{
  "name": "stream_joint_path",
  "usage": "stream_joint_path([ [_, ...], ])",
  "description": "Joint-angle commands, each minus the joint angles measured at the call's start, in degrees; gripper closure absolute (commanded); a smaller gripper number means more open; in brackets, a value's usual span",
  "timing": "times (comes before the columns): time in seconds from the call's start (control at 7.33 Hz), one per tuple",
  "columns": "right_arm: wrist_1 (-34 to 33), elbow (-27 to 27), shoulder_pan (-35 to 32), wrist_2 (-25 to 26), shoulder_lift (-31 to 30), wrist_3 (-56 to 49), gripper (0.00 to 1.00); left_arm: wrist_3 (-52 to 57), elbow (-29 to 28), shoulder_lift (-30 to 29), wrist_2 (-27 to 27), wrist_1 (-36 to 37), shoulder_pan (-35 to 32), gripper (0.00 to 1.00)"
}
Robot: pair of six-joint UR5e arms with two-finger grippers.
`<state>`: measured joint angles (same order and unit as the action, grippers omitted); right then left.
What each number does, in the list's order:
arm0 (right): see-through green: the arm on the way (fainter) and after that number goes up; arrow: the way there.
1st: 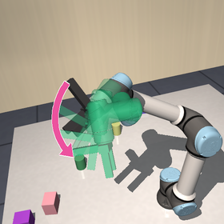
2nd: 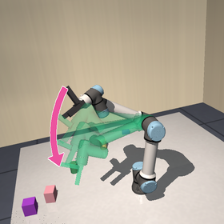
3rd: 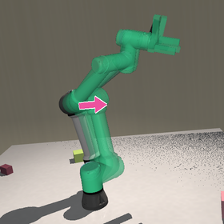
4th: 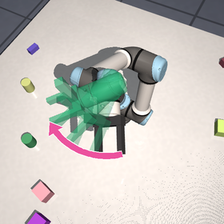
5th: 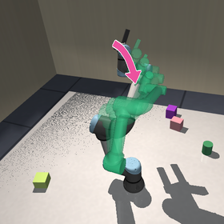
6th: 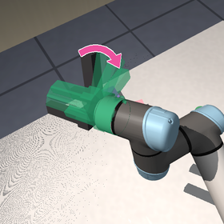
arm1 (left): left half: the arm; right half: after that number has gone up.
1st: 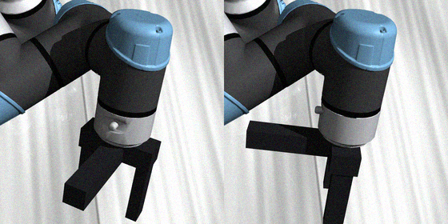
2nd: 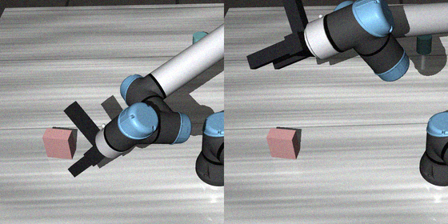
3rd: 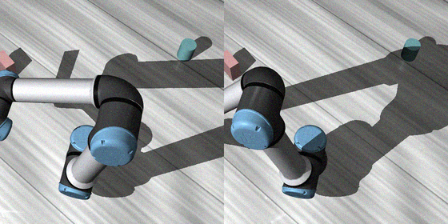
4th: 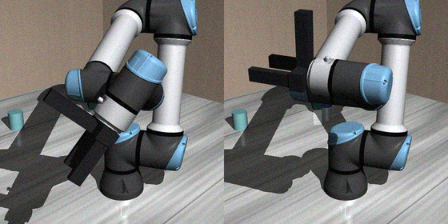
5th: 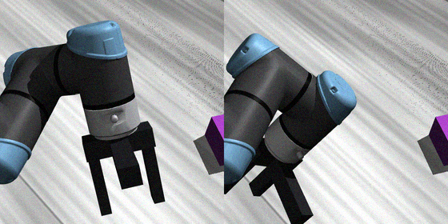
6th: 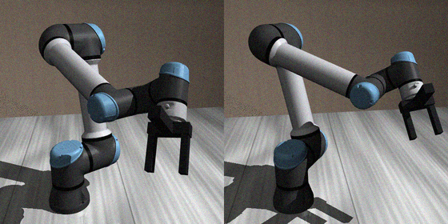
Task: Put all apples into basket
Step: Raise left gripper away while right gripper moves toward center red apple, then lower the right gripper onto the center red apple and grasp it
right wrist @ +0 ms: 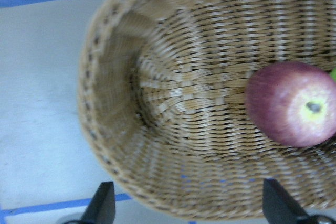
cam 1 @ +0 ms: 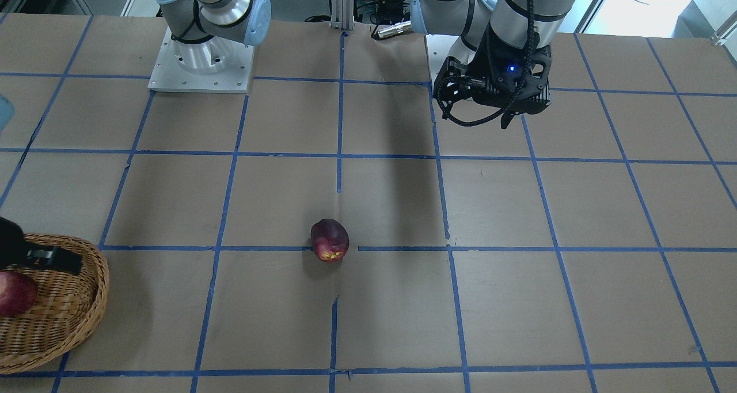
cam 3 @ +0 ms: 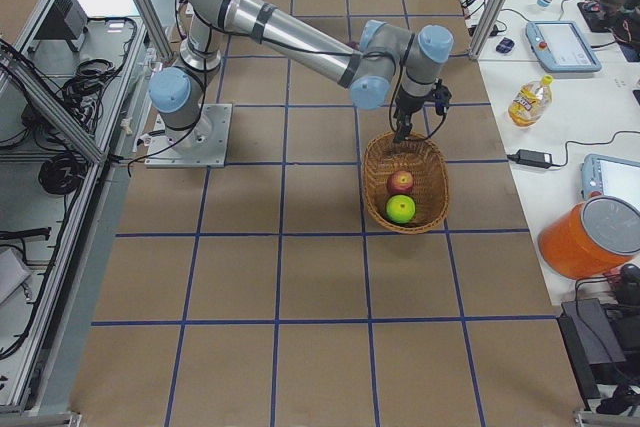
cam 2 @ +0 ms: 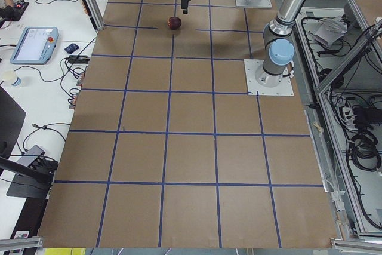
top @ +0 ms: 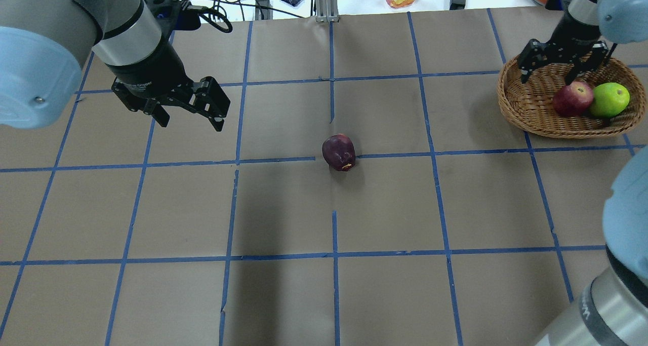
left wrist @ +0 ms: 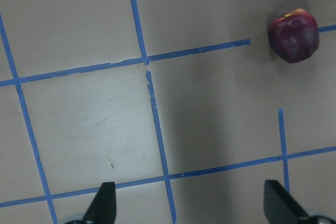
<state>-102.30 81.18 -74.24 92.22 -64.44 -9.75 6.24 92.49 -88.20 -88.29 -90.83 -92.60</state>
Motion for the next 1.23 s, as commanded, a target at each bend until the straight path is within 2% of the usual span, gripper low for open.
stream_joint_path([
  [0.0,1.67,0.21,-11.85,-2.11,-1.39,3.16,0.00,0.09,0.32,0.22,-0.04,0.21,0.23,0.00],
  [0.27,1.93,1.87,-16.71,-11.40,-0.78,14.97,0.00,0.09,0.32,0.22,0.04,0.21,0.14,0.00],
  [0.55,0.79,5.38,-24.17,-10.74,-0.07,13.36,0.00,-0.17,0.32,0.13,0.05,0.30,0.23,0.00],
  [0.82,0.79,5.40,-28.05,-10.74,0.02,12.66,0.00,-0.78,-0.03,0.22,0.05,1.52,0.75,0.00],
  [0.95,0.27,5.48,-29.29,-10.74,0.97,12.48,0.00,-5.14,-0.38,0.31,-0.04,2.05,0.84,0.00],
  [1.09,-5.48,5.40,-31.13,-10.83,3.33,12.39,0.00,-8.49,-0.65,0.22,-0.04,3.19,1.10,0.00],
])
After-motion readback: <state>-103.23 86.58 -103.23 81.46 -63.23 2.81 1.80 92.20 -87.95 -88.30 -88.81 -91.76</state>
